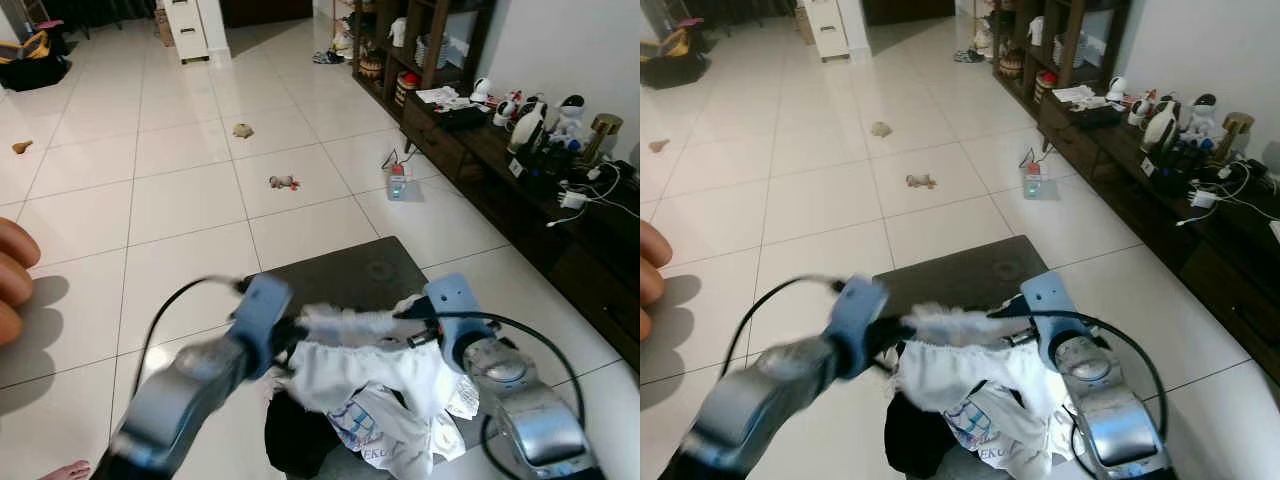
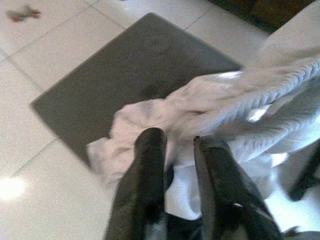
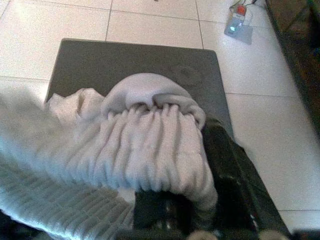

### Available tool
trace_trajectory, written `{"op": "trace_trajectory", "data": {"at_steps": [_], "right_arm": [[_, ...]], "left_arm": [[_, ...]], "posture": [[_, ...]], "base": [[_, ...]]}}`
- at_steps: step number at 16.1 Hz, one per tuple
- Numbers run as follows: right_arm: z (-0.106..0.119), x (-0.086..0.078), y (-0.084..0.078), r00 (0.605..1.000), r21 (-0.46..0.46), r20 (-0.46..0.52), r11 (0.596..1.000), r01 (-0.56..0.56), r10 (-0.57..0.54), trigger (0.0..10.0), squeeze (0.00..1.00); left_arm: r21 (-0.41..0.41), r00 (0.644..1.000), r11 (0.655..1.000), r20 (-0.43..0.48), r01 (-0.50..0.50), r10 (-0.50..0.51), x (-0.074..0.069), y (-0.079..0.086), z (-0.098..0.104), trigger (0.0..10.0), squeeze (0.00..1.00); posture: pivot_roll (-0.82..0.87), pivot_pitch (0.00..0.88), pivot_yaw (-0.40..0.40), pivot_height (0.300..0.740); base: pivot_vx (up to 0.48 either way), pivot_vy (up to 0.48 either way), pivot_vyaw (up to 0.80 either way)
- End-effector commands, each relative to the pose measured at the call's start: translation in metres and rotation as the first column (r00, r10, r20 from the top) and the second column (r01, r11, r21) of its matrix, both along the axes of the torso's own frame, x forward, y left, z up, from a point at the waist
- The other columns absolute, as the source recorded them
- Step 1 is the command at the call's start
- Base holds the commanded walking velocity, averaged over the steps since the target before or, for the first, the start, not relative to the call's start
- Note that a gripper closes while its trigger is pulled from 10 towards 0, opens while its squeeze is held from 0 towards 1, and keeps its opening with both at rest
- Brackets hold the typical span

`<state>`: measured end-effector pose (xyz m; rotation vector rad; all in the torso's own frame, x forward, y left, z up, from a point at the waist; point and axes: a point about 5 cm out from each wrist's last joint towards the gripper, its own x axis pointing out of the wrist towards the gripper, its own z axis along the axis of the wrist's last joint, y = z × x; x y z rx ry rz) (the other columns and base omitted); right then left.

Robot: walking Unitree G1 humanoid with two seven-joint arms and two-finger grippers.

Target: Hang hanger

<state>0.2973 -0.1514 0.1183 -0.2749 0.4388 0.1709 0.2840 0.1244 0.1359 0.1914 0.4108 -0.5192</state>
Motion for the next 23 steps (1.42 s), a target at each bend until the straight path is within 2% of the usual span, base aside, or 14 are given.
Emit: {"op": "trace_trajectory", "data": {"at_steps": [1, 4, 6, 7, 8, 9, 11, 12, 14, 15, 18, 19, 21, 23], "right_arm": [[-0.008, 0.0, -0.007, 0.999, 0.046, -0.011, 0.998, 0.053, -0.053, 0.0, 0.0], [-0.035, 0.0, -0.019, 0.992, 0.035, -0.068, 0.993, 0.113, -0.11, 0.0, 0.0], [-0.053, 0.0, -0.032, 0.977, 0.047, -0.101, 0.98, 0.195, -0.19, 0.0, 0.0], [-0.077, -0.003, -0.041, 0.956, 0.106, -0.166, 0.959, 0.262, -0.243, 0.0, 0.0], [-0.087, -0.005, -0.042, 0.949, 0.131, -0.191, 0.952, 0.277, -0.25, 0.0, 0.0], [-0.109, -0.012, -0.042, 0.927, 0.167, -0.262, 0.933, 0.319, -0.27, 0.0, 0.0], [-0.134, -0.027, -0.041, 0.884, 0.171, -0.344, 0.904, 0.391, -0.317, 0.0, 0.0], [-0.138, -0.029, -0.039, 0.881, 0.186, -0.347, 0.897, 0.4, -0.321, 0.0, 0.0], [-0.138, -0.026, -0.031, 0.901, 0.255, -0.307, 0.886, 0.387, -0.305, 0.0, 0.0], [-0.137, -0.023, -0.029, 0.915, 0.273, -0.273, 0.888, 0.371, -0.298, 0.0, 0.0], [-0.143, -0.029, -0.04, 0.897, 0.289, -0.264, 0.858, 0.424, -0.354, 0.0, 0.0], [-0.145, -0.031, -0.041, 0.893, 0.292, -0.269, 0.853, 0.433, -0.361, 0.0, 0.0], [-0.155, -0.042, -0.045, 0.862, 0.311, -0.307, 0.813, 0.492, -0.403, 0.0, 0.0], [-0.161, -0.051, -0.048, 0.842, 0.313, -0.332, 0.792, 0.524, -0.426, 0.0, 0.0]], "left_arm": [[0.061, 0.998, 0.997, 0.049, -0.037, 0.034, -0.004, 0.01, -0.001, 10.0, 1.0], [0.013, 0.983, 0.989, 0.119, -0.144, 0.142, -0.013, 0.024, -0.002, 10.0, 1.0], [-0.152, 0.931, 0.967, 0.274, -0.205, 0.241, -0.002, 0.018, 0.036, 10.0, 1.0], [-0.432, 0.833, 0.902, 0.489, -0.026, 0.258, 0.002, -0.013, 0.117, 10.0, 0.0], [-0.479, 0.765, 0.876, 0.587, 0.065, 0.264, -0.002, -0.023, 0.15, 10.0, 0.0], [-0.593, 0.635, 0.774, 0.691, 0.224, 0.346, -0.009, -0.036, 0.209, 10.0, 0.0], [-0.66, 0.56, 0.719, 0.688, 0.219, 0.461, -0.013, -0.033, 0.229, 10.0, 0.0], [-0.642, 0.607, 0.751, 0.662, 0.156, 0.44, -0.005, -0.03, 0.209, 10.0, 0.0], [-0.492, 0.736, 0.856, 0.518, -0.159, 0.435, 0.022, 0.01, 0.115, 10.0, 0.0], [-0.248, 0.773, 0.903, 0.467, -0.351, 0.429, 0.025, 0.044, 0.056, 10.0, 0.0], [0.005, 0.827, 0.847, 0.217, -0.532, 0.518, -0.016, 0.1, -0.066, 10.0, 0.0], [0.055, 0.833, 0.84, 0.177, -0.54, 0.524, -0.025, 0.104, -0.082, 10.0, 0.0], [0.184, 0.864, 0.855, -0.05, -0.485, 0.501, -0.063, 0.106, -0.15, 10.0, 0.0], [0.272, 0.829, 0.842, -0.201, -0.465, 0.522, -0.093, 0.107, -0.189, 10.0, 0.0]], "posture": [[0.0, 0.081, 0.023, 0.74], [0.01, 0.063, 0.012, 0.74], [0.01, 0.063, -0.002, 0.74], [0.03, 0.076, -0.016, 0.74], [0.03, 0.076, -0.016, 0.74], [0.05, 0.089, -0.025, 0.74], [0.04, 0.079, -0.012, 0.74], [0.05, 0.082, -0.011, 0.74], [0.04, 0.095, -0.006, 0.74], [0.04, 0.093, -0.002, 0.74], [0.04, 0.086, 0.004, 0.74], [0.04, 0.086, 0.001, 0.74], [0.05, 0.079, -0.003, 0.74], [0.03, 0.068, -0.008, 0.74]], "base": [[0.0, 0.0, 0.0], [0.0, 0.0, 0.0], [0.0, 0.0, 0.0], [0.0, 0.0, 0.0], [0.0, 0.0, 0.0], [0.0, 0.0, 0.0], [0.0, 0.0, 0.0], [0.0, 0.0, 0.0], [0.0, 0.0, 0.0], [0.0, 0.0, 0.0], [0.0, 0.0, 0.0], [0.0, 0.0, 0.0], [0.0, 0.0, 0.0], [0.0, 0.0, 0.0]]}}
